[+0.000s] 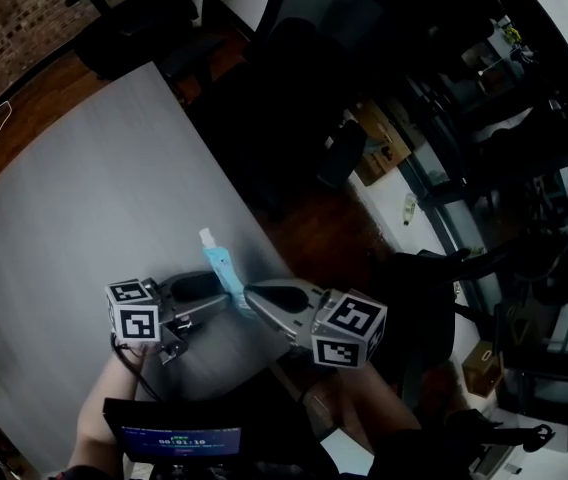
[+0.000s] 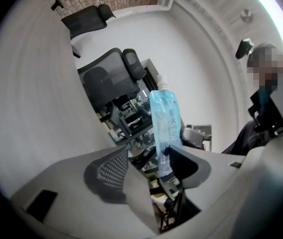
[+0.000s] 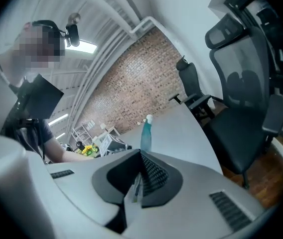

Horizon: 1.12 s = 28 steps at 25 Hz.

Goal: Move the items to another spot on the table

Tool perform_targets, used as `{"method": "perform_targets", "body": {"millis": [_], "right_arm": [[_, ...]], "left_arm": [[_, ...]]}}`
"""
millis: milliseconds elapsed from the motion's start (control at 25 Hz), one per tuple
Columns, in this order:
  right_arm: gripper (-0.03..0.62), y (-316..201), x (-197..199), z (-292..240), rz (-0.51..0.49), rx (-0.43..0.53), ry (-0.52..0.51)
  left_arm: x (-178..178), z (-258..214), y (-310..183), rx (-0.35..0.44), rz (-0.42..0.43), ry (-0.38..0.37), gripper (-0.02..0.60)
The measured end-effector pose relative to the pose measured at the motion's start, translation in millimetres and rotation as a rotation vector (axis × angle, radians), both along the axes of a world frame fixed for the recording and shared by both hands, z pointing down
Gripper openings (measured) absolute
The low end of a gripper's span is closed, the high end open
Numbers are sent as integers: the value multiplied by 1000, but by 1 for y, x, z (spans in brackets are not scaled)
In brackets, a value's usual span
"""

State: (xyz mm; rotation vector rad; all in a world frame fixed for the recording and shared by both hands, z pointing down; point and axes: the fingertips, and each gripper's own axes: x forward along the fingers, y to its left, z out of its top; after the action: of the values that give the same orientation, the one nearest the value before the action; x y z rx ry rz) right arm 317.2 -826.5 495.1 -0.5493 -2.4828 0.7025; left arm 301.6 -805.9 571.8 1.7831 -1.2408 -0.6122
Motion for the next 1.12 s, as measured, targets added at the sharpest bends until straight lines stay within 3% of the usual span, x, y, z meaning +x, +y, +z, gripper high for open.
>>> {"method": "perform_targets", "body": {"millis": [200,400,640,840,960,1000,1080,1120], "right_arm": [[-3,7,3,-19,-15,-73,-51],[-3,14,7,-22,-23,-61,-59],[-2,28,5,-32,-43,-36,-80],[-2,59,-5,-46,-68,-71,-123],[-2,76,-7,-51,-81,-80,-133],[-2,82,-7,-53,-84,-93,-138],[-2,93,-7,-55,-95,-89,-141],[-2,100,-7,-54,-106,-77,-137]], "left_arm": [[1,-33,6,148,10,54,272],[-5,-54,19,179,-39,-3,86],[0,-85,53,227,-57,-56,21],[-3,-113,87,302,-88,-60,38],[-6,-119,100,291,-106,-109,63],[-8,-118,103,274,-116,-128,83],[-7,-115,109,246,-122,-168,187],[-5,-116,112,244,-119,-180,184]]}}
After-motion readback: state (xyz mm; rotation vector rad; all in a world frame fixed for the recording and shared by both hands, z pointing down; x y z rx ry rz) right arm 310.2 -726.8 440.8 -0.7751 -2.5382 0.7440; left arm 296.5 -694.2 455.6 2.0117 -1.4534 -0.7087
